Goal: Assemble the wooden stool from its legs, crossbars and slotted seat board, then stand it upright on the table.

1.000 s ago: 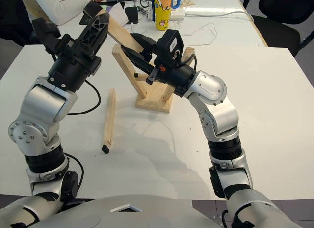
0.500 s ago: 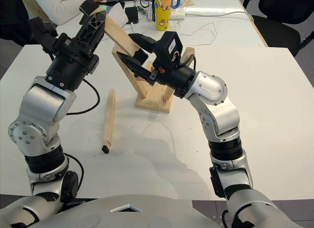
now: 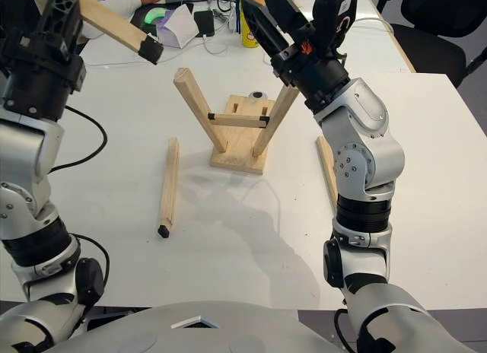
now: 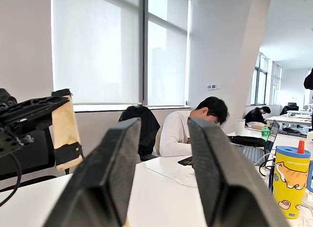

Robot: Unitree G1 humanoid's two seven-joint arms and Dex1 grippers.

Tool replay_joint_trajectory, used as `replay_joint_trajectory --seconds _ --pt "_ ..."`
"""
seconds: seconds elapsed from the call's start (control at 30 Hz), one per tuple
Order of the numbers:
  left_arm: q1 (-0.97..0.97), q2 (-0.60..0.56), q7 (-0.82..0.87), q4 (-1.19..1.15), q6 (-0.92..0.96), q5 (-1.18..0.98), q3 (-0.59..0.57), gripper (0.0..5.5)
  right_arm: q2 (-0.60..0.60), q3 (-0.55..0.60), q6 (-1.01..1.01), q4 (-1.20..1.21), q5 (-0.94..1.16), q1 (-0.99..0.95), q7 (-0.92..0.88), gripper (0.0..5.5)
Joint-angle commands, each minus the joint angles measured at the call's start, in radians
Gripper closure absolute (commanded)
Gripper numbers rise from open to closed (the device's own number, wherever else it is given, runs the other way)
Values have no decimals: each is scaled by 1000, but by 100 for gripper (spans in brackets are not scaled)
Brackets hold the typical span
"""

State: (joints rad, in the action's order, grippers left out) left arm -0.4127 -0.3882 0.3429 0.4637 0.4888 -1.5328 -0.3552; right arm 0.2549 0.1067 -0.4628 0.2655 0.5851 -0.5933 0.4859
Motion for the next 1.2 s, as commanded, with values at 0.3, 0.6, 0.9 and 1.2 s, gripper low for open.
replay_joint_trajectory --seconds 0.3,0.6,0.9,1.2 --pt "305 -156 -145 -163 112 416 17 506 95 -70 -184 153 169 89 141 550" --pt "383 -60 -169 -143 163 648 180 506 111 -101 -186 160 163 104 152 550" --pt "301 78 -170 -49 215 662 235 506 108 -112 -172 148 155 107 155 550" --pt "270 94 -155 -1 298 635 183 506 108 -112 -162 142 149 108 146 550"
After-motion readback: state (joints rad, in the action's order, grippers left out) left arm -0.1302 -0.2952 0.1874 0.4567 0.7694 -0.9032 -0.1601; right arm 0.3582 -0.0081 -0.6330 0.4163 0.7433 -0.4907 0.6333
